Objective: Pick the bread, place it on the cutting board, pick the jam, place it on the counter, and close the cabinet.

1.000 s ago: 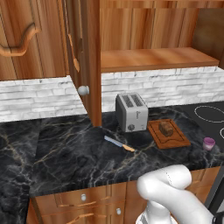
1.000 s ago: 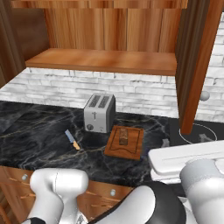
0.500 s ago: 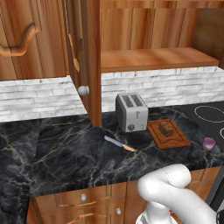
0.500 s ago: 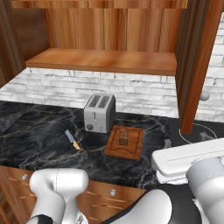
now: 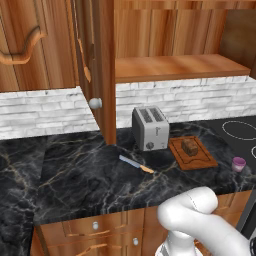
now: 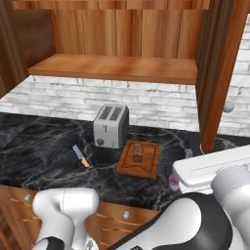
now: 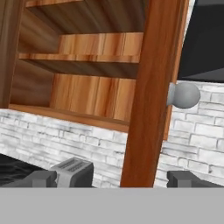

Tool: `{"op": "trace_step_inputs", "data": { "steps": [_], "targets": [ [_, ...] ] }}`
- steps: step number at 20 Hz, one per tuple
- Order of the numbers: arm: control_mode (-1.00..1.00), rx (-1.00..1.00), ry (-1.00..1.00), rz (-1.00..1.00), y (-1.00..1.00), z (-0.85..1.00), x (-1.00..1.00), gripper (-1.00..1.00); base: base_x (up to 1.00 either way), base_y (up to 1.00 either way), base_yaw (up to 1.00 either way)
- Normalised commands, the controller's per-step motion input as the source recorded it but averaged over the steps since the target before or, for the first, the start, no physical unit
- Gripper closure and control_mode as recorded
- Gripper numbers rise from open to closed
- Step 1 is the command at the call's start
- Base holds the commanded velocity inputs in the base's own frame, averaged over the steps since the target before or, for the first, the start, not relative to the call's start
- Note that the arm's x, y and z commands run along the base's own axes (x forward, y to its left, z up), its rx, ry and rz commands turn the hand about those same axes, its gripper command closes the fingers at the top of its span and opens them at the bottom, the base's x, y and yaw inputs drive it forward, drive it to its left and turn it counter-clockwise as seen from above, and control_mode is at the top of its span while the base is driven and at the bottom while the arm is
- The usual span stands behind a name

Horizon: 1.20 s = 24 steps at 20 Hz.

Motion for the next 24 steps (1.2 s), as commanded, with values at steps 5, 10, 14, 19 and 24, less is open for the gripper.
{"op": "trace_step_inputs", "data": {
  "steps": [5, 10, 14, 19, 24],
  "targets": [
    [-1.0, 0.0, 0.0, 0.04, -0.06, 0.0, 0.19, -1.0, 0.0, 0.0, 0.0],
    [-1.0, 0.01, 0.0, 0.06, -0.22, 0.0, 0.05, -1.0, 0.0, 0.0, 0.0],
    [-1.0, 0.01, 0.0, 0.06, -0.21, 0.0, 0.08, -1.0, 0.0, 0.0, 0.0],
    [-1.0, 0.0, 0.0, 0.05, -0.14, 0.0, 0.11, -1.0, 0.0, 0.0, 0.0],
    [-1.0, 0.0, 0.0, 0.06, -0.07, 0.0, 0.06, -1.0, 0.0, 0.0, 0.0]
  ]
}}
